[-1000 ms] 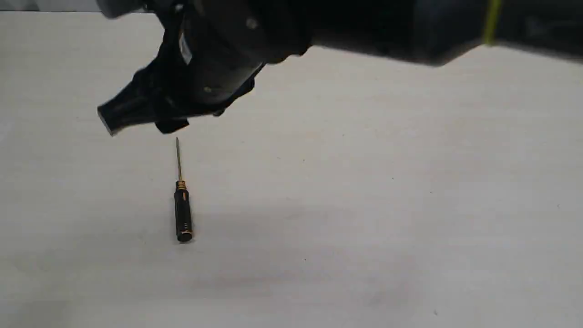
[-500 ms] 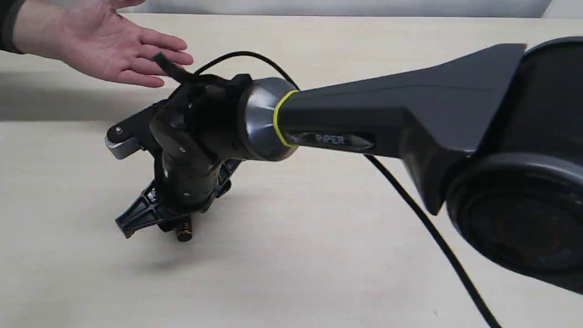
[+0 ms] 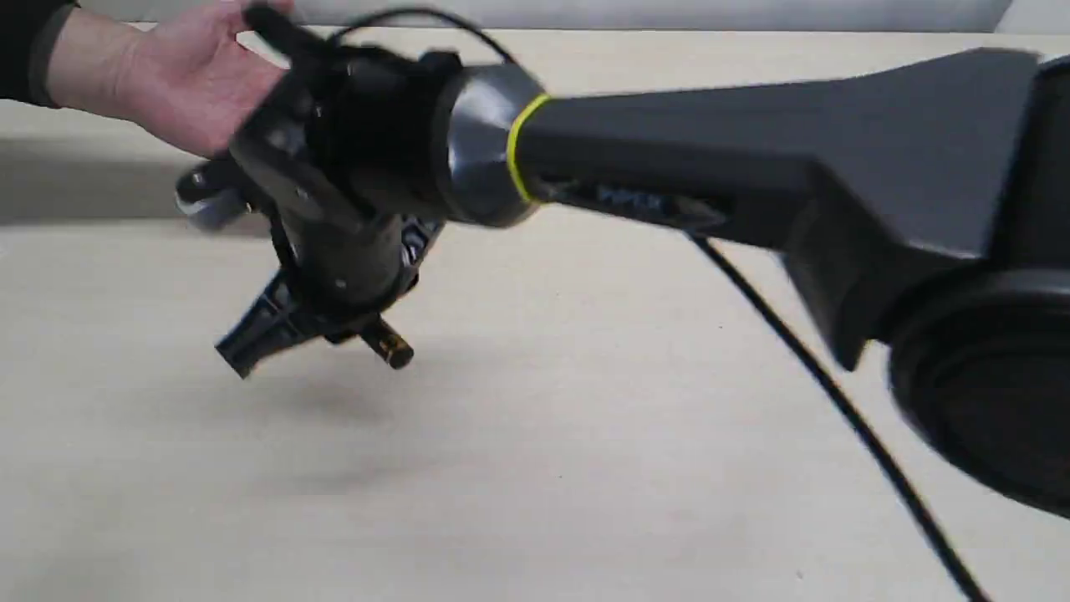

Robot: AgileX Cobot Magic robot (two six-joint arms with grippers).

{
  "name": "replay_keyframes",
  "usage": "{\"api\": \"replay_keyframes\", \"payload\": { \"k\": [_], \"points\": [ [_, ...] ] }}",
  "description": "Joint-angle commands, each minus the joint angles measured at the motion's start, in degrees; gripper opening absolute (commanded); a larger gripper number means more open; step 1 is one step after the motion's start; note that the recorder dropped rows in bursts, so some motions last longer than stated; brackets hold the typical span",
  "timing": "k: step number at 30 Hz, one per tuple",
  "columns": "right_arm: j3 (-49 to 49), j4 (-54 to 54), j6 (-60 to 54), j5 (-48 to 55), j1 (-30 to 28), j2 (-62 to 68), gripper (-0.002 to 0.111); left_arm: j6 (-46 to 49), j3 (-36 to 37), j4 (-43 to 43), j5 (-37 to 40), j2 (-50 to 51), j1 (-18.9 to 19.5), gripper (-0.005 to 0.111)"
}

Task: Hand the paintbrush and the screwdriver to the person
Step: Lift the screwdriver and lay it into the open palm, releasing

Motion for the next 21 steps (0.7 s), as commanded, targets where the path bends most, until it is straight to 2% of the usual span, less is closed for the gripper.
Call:
{"api": "replay_keyframes", "payload": {
  "k": [1, 9, 21],
  "points": [
    [-5.21, -0.99, -0.94, 2.82, 1.09, -7.85, 0.004, -0.12, 0.12, -0.02, -0.35, -0.14, -0.47, 0.000],
    [-9.69, -1.11, -0.94, -9.39, 2.99, -12.59, 0.004, -0.12, 0.12, -0.02, -0.35, -0.14, -0.47, 0.000],
    [-9.69, -10.17, 0.06, -20.14, 2.74, 2.14, 0.005, -0.12, 0.12, -0.17, -0.19, -0.14, -0.47, 0.000]
  ]
}}
